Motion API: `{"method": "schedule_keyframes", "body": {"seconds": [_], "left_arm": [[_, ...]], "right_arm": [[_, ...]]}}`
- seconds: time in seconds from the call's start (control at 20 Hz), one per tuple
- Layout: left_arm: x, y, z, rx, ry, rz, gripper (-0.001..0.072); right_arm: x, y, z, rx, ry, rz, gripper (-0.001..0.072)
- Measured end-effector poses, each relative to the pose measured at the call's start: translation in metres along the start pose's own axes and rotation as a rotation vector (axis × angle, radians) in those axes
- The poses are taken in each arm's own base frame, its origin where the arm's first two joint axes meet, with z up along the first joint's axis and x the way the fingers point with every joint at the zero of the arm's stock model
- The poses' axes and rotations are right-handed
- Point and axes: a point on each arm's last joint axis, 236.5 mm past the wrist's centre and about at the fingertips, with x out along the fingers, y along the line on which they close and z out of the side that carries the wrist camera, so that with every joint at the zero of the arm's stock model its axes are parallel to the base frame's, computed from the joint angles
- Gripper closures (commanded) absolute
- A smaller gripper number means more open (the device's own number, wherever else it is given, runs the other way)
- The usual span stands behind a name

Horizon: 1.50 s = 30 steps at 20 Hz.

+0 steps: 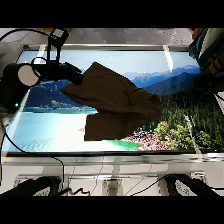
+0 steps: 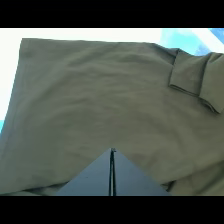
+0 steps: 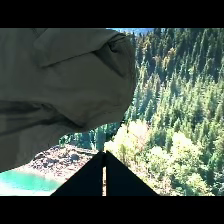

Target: Fold the clothes and pants, and hang the long-sleeved shirts on hangers.

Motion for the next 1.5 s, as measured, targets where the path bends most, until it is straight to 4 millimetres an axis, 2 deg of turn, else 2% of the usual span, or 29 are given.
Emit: {"method": "schedule_keyframes", "body": {"seconds": [0.15,0.55,0.65,0.75,0.85,0.95,1.05,1.1,1.15,1.2,1.25,1.3,1.35,1.4,1.5], "left_arm": [[0.000,0.000,0.000,0.000,0.000,0.000,0.0697],[0.000,0.000,0.000,0.000,0.000,-0.001,0.0697],[-0.002,-0.002,0.000,-0.002,0.003,-0.006,0.0697],[-0.012,0.000,-0.001,0.010,0.009,0.004,0.0697],[-0.033,0.013,0.000,0.044,0.010,0.058,0.0697],[-0.062,0.034,0.002,0.056,0.001,0.138,0.0685],[-0.090,0.057,-0.004,0.041,0.013,0.213,0.0685],[-0.101,0.066,-0.010,0.030,0.033,0.237,0.0685],[-0.109,0.074,-0.020,0.017,0.063,0.257,0.0685],[-0.116,0.079,-0.031,0.001,0.103,0.268,0.0685],[-0.119,0.081,-0.040,-0.009,0.137,0.272,0.0679],[-0.122,0.082,-0.047,-0.019,0.161,0.271,0.0475],[-0.123,0.082,-0.053,-0.029,0.183,0.267,0.0163],[-0.123,0.082,-0.057,-0.040,0.198,0.259,0.0023],[-0.118,0.078,-0.063,-0.061,0.219,0.233,0.0096]], "right_arm": [[0.000,0.000,0.002,0.000,-0.007,0.000,0.0700],[-0.003,-0.001,0.055,-0.004,-0.228,-0.005,0.0701],[0.005,-0.004,0.051,-0.040,-0.195,-0.014,0.0701],[0.024,-0.006,0.028,-0.087,-0.098,-0.019,0.0701],[0.048,0.001,-0.004,-0.118,0.000,0.024,0.0700],[0.075,0.013,-0.048,-0.136,0.110,0.093,0.0700],[0.102,0.034,-0.104,-0.140,0.225,0.204,0.0699],[0.115,0.048,-0.131,-0.125,0.272,0.274,0.0605],[0.129,0.062,-0.155,-0.093,0.306,0.341,0.0340],[0.141,0.075,-0.174,-0.049,0.329,0.402,0.0120],[0.154,0.088,-0.190,0.010,0.338,0.456,0.0121],[0.165,0.096,-0.203,0.070,0.344,0.492,0.0121],[0.177,0.104,-0.214,0.141,0.342,0.521,0.0121],[0.187,0.109,-0.221,0.206,0.340,0.539,0.0121],[0.204,0.115,-0.233,0.322,0.348,0.560,0.0124]]}}
